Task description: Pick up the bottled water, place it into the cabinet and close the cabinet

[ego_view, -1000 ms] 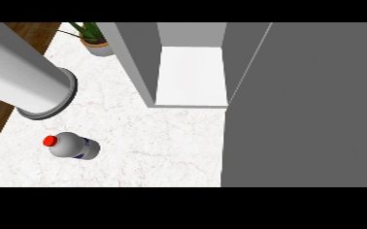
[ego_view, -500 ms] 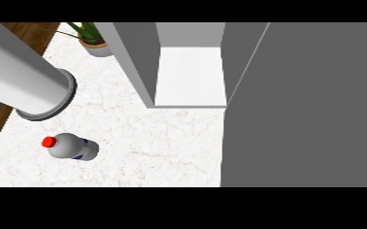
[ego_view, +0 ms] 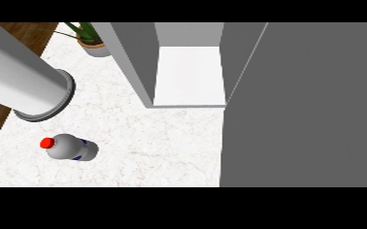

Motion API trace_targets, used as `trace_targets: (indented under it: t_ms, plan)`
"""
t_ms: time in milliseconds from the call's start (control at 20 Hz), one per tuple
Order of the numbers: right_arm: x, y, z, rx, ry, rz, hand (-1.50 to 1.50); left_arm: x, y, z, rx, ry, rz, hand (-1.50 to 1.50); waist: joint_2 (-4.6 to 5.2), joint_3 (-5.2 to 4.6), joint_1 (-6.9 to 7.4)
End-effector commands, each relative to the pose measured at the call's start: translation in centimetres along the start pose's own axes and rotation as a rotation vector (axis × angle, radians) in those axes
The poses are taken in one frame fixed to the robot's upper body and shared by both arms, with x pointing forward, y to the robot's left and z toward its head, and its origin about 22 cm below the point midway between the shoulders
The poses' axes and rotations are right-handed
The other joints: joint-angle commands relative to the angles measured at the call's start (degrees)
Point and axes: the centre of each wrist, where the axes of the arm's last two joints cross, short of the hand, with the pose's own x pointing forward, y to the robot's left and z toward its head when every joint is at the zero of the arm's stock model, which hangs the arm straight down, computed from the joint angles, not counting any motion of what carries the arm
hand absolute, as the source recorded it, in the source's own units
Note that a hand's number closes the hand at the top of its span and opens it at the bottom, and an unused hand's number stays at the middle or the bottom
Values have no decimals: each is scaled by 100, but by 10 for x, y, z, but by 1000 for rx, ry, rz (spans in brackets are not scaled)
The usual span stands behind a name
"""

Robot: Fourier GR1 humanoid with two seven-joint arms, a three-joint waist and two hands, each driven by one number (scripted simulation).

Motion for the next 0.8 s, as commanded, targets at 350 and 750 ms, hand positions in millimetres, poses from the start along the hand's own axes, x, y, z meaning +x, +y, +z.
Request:
trace_targets:
  t_ms: [350,750]
  plan:
    - [34,-2,22,26,-71,-1,-150,-36,23,-27,75,47,84,-150,13,0,-67]
    - [57,13,35,40,-57,-12,-150,-90,40,-26,60,123,16,-150,5,-10,-110]
